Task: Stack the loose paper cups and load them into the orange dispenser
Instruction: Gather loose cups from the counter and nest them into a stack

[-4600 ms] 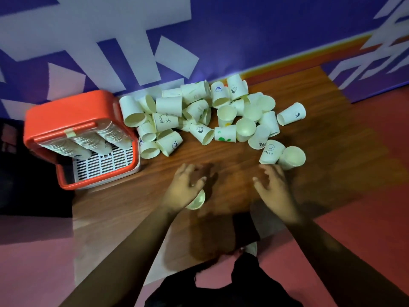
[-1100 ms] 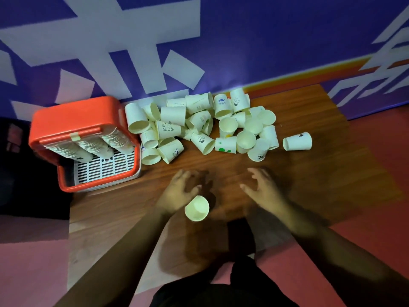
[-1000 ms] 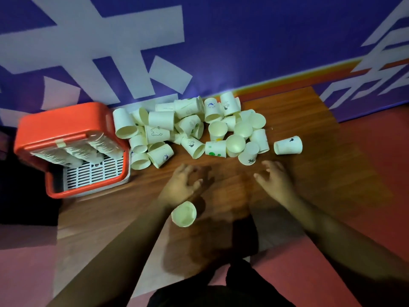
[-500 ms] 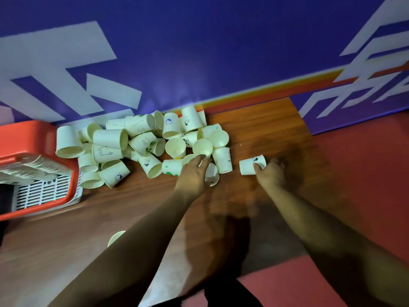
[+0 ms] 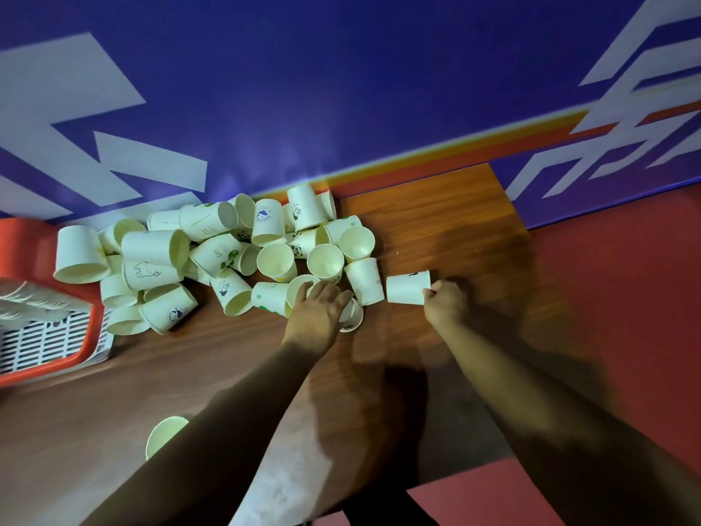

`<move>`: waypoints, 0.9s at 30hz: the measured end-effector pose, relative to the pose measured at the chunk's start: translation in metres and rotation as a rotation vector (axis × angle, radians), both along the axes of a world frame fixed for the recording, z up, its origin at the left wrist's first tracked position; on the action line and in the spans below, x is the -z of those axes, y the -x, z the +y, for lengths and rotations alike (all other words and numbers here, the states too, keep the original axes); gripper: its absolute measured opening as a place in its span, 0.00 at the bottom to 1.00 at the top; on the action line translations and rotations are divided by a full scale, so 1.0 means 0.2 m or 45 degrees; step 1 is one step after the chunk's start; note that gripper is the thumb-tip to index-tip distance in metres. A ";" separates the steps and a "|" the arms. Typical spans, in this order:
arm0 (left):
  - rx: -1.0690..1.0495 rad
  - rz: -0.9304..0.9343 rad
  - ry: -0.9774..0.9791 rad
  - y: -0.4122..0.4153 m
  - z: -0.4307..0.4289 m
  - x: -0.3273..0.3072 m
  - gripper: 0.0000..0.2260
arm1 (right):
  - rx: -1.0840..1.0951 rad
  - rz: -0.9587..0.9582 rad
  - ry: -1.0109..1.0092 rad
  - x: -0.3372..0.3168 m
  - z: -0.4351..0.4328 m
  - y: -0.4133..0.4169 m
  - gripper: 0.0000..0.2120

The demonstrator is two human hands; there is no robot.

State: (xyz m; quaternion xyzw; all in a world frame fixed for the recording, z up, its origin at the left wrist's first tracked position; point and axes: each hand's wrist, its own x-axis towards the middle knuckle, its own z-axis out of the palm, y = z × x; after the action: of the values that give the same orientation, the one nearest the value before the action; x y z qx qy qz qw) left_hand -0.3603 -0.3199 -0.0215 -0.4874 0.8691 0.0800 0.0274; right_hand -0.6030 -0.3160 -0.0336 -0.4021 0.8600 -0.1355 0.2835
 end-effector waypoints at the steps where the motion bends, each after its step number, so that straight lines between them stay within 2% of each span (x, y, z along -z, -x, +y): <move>1: 0.024 0.064 0.027 -0.01 0.00 0.00 0.25 | -0.007 -0.026 0.042 -0.01 0.01 0.00 0.13; 4: -0.036 0.300 -0.007 -0.09 0.02 -0.07 0.26 | -0.065 -0.109 0.197 -0.09 0.08 -0.01 0.10; 6: -0.161 0.523 -0.168 -0.15 0.06 -0.13 0.28 | -0.121 -0.141 0.289 -0.18 0.13 -0.05 0.08; 10: -0.753 0.949 -0.479 -0.29 0.19 -0.31 0.20 | -0.165 -0.163 0.522 -0.42 0.22 -0.18 0.04; 13: -1.080 1.307 -0.554 -0.44 0.33 -0.39 0.19 | -0.244 -0.130 0.725 -0.54 0.33 -0.35 0.02; 18: -1.242 1.947 -0.665 -0.74 0.54 -0.47 0.30 | -0.395 -0.332 0.641 -0.61 0.47 -0.67 0.06; 20: -1.230 2.152 -0.707 -0.88 0.61 -0.48 0.31 | -0.510 -0.401 0.568 -0.63 0.52 -0.81 0.07; 23: -1.275 2.274 -0.703 -1.12 0.73 -0.49 0.21 | -0.685 -0.499 0.647 -0.65 0.62 -1.07 0.06; 25: -1.355 2.267 -0.686 -1.23 0.80 -0.48 0.20 | -0.778 -0.526 0.629 -0.66 0.67 -1.23 0.14; 27: -1.396 2.268 -0.681 -1.35 0.87 -0.46 0.24 | -0.847 -0.539 0.494 -0.66 0.72 -1.39 0.24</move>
State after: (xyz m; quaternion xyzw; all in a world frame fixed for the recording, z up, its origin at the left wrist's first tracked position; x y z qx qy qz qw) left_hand -0.0911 -0.1453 0.0714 -0.5549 0.1943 0.5943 -0.5488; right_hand -0.3253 -0.1715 0.0993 -0.6664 0.5651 -0.2753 0.4009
